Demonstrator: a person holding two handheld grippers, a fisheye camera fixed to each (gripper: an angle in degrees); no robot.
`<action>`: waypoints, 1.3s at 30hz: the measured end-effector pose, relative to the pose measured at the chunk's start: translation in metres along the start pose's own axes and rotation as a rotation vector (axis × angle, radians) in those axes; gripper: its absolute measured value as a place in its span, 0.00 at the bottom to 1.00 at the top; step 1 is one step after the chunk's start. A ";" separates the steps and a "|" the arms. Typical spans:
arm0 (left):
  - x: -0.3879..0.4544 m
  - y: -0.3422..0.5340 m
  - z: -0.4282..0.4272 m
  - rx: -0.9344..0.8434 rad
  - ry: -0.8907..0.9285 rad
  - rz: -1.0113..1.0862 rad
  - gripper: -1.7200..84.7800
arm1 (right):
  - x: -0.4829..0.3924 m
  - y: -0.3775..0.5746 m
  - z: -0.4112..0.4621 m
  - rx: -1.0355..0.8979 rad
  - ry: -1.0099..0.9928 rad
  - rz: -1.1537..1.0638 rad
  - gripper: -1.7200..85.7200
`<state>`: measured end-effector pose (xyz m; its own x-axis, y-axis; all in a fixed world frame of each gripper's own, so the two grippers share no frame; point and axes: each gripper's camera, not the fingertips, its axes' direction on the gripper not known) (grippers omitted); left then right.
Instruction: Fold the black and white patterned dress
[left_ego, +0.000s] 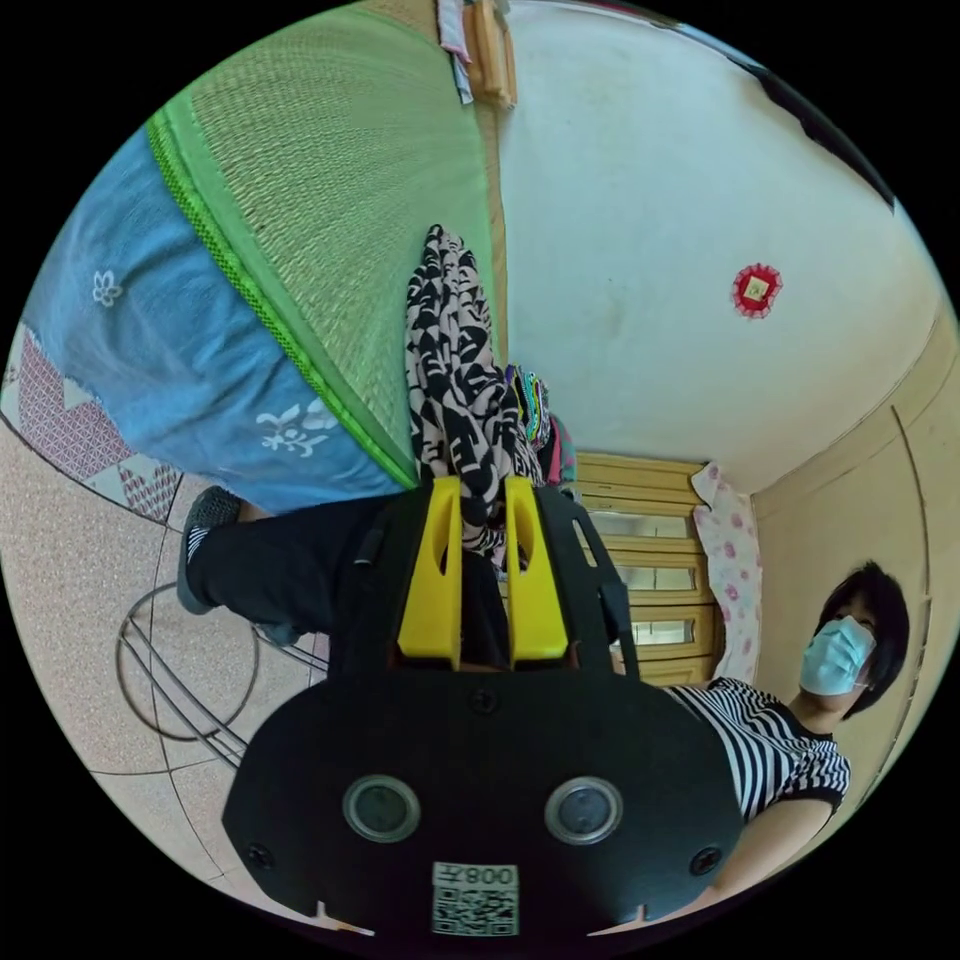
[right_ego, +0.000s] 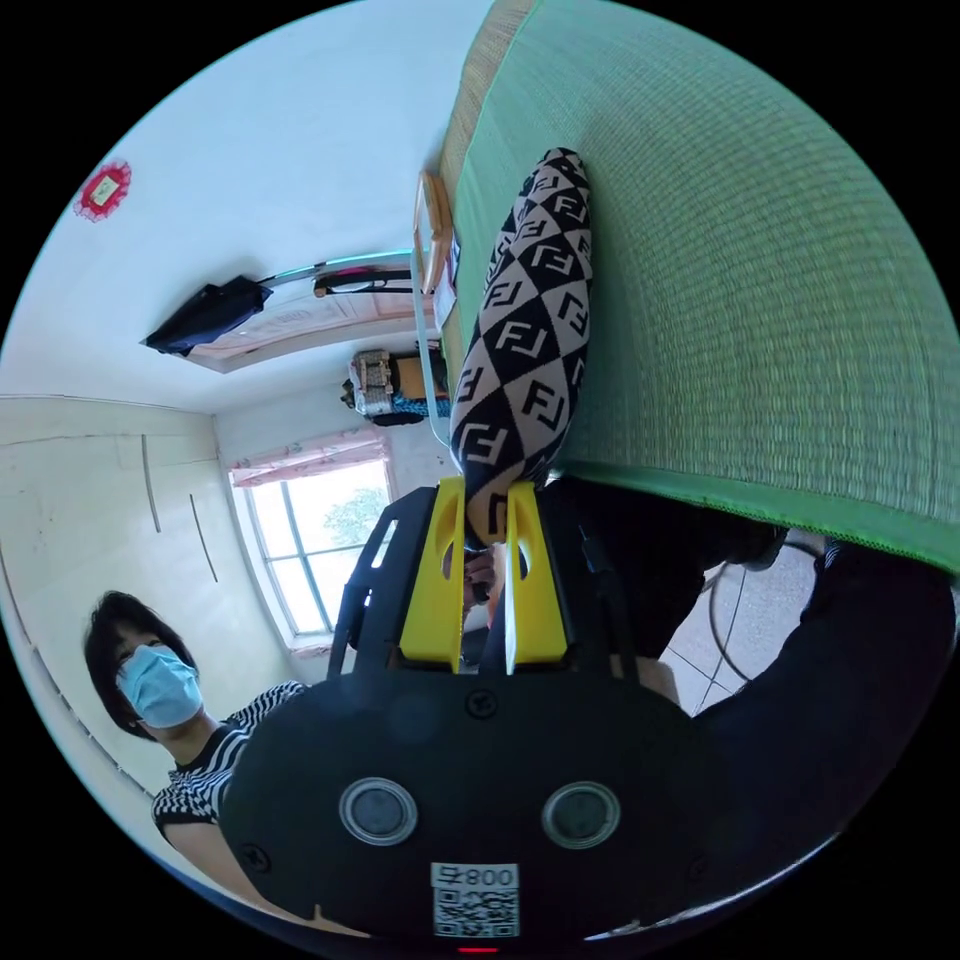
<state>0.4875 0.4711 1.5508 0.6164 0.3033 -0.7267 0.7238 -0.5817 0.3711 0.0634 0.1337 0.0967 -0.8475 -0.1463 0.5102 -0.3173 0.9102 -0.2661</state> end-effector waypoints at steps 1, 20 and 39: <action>-0.005 0.006 0.007 -0.002 0.005 0.012 0.10 | 0.000 0.002 -0.004 -0.001 0.000 -0.003 0.10; -0.150 0.069 0.200 -0.169 0.021 0.188 0.10 | 0.035 0.108 -0.209 0.110 -0.065 -0.108 0.09; -0.366 -0.008 0.515 -0.365 0.031 0.374 0.10 | 0.071 0.121 -0.509 0.341 -0.113 -0.204 0.08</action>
<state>0.0963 -0.0238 1.5165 0.8585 0.1503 -0.4904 0.5097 -0.3555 0.7834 0.1812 0.4310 0.5176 -0.7879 -0.3696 0.4926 -0.5905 0.6805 -0.4338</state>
